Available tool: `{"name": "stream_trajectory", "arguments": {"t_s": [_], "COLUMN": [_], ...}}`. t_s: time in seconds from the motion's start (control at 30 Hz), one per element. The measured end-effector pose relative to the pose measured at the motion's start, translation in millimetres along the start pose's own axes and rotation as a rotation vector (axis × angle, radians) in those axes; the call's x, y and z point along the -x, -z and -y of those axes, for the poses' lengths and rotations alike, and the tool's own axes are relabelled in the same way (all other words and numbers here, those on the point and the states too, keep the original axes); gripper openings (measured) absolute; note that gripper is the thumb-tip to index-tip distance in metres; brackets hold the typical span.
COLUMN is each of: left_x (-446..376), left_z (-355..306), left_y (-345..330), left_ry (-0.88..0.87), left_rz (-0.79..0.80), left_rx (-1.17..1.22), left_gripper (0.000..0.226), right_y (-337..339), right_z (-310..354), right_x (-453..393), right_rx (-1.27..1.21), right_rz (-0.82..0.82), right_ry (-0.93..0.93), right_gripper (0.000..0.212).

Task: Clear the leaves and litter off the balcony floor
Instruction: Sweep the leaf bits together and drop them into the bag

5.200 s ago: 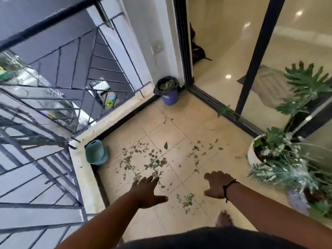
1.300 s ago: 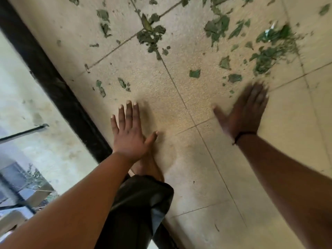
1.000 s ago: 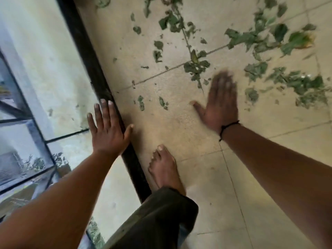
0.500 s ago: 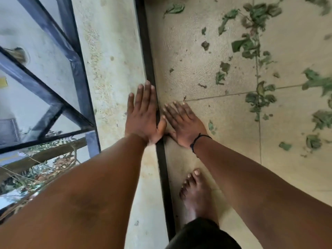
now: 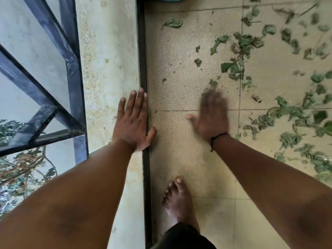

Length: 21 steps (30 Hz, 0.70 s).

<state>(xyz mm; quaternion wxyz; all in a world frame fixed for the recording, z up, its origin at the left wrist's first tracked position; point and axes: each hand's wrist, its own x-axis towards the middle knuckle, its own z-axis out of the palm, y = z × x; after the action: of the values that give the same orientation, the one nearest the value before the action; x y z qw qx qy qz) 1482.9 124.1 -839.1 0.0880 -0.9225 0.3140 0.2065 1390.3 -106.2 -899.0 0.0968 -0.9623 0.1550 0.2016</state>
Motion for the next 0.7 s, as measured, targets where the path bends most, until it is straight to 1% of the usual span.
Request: {"name": "stream_trajectory", "arguments": {"t_s": [0.07,0.1,0.13,0.17,0.2,0.27,0.3,0.33,0.4,0.47,0.5,0.53,0.63,0.7], "left_x": [-1,-1,-1,-1,0,0,-1,-1,-2,-2,-2,-2,-1,-1], "left_z": [-2,-2,0,1,3,2,0,0,-1,0,1,1,2,2], "left_y": [-1,-1,-2,-2,-3,-7,-8,-8,-7,-5,-4,-4,-5,-6], "left_ry": [-0.003,-0.005,-0.008,-0.007,-0.007,-0.016,-0.019,-0.024,-0.027,-0.02,-0.018,-0.019,-0.022,-0.023], "left_rz": [-0.009,-0.016,-0.027,-0.036,-0.043,-0.049,-0.057,-0.061,-0.056,-0.052,-0.052,-0.054,-0.056,-0.076], "left_rx": [0.005,0.01,0.015,0.015,0.01,0.001,0.002,0.004,-0.001,-0.009,-0.012,-0.013,-0.014,-0.014], "left_gripper": [0.089,0.09,0.09,0.091,0.092,0.094,0.094,0.093,0.092,0.091,0.091,0.091,0.091,0.092], "right_y": [4,8,12,17,22,35,39,42,44,40,37,34,28,28], "right_z": [50,72,89,101,109,109,105,101,88,61,42,22,-32,-47], "right_x": [-15,-24,-37,-51,-66,-96,-109,-120,-130,-128,-124,-119,-87,-67], "right_rx": [0.021,0.062,0.111,0.154,0.174,0.184,0.193,0.203,0.206,0.201,0.179,0.144,0.023,-0.059], "right_rz": [0.036,0.028,-0.007,-0.038,-0.057,-0.039,-0.024,-0.009,0.011,0.007,-0.002,-0.015,-0.022,0.001], "right_ry": [0.275,0.349,0.375,0.352,0.289,0.127,0.08,0.067,0.102,0.116,0.072,-0.013,-0.368,-0.588], "right_gripper": [0.085,0.081,0.077,0.073,0.07,0.068,0.068,0.069,0.072,0.075,0.076,0.077,0.079,0.078]}}
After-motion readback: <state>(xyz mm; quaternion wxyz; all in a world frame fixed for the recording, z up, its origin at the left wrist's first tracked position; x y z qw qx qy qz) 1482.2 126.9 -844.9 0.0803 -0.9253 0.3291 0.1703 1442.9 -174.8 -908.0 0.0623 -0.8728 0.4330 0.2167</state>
